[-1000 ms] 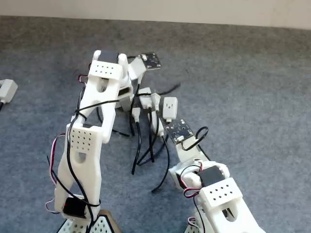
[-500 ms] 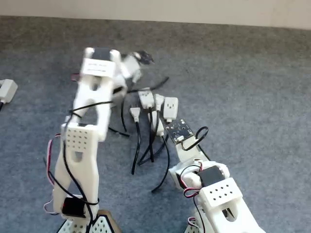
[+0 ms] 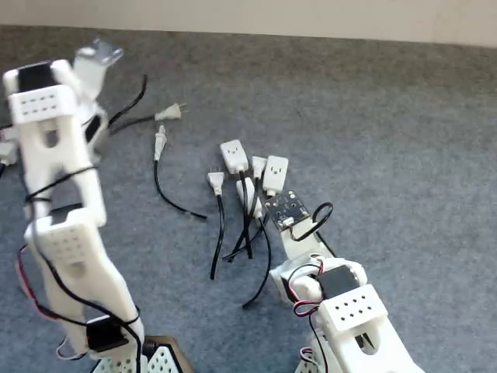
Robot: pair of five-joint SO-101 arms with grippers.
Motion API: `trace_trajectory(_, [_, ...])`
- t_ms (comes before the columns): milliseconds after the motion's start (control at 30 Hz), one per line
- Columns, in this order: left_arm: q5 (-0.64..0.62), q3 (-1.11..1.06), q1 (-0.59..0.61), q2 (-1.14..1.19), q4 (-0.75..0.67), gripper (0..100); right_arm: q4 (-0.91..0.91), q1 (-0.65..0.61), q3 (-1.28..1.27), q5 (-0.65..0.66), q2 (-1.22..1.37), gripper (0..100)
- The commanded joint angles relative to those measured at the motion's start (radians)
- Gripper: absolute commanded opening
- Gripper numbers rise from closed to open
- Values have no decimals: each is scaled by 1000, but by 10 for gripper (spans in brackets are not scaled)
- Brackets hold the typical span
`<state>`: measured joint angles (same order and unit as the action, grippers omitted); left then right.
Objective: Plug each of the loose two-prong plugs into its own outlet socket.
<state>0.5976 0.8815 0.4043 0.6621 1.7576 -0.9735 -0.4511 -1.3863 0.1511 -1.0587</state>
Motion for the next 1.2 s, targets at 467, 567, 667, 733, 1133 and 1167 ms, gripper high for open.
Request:
trace_trajectory(467, [717,-1491,-168,-1078,-14,4,15,5,7,8,-19,206])
trace_trajectory(567, [710,-1624,-305,-1211,-157,4,15,5,7,8,-19,206])
trace_trajectory(667, [678,-1768,-433,-1285,-301,4,15,5,7,8,-19,206])
trace_trajectory(733, [628,-1842,-510,-1287,-379,4,15,5,7,8,-19,206])
trace_trajectory(1133, [486,-1945,-713,-1075,-637,13,15,5,7,9,-19,206])
trace_trajectory(1167, [479,-1945,-713,-1061,-649,38,15,5,7,9,-19,206])
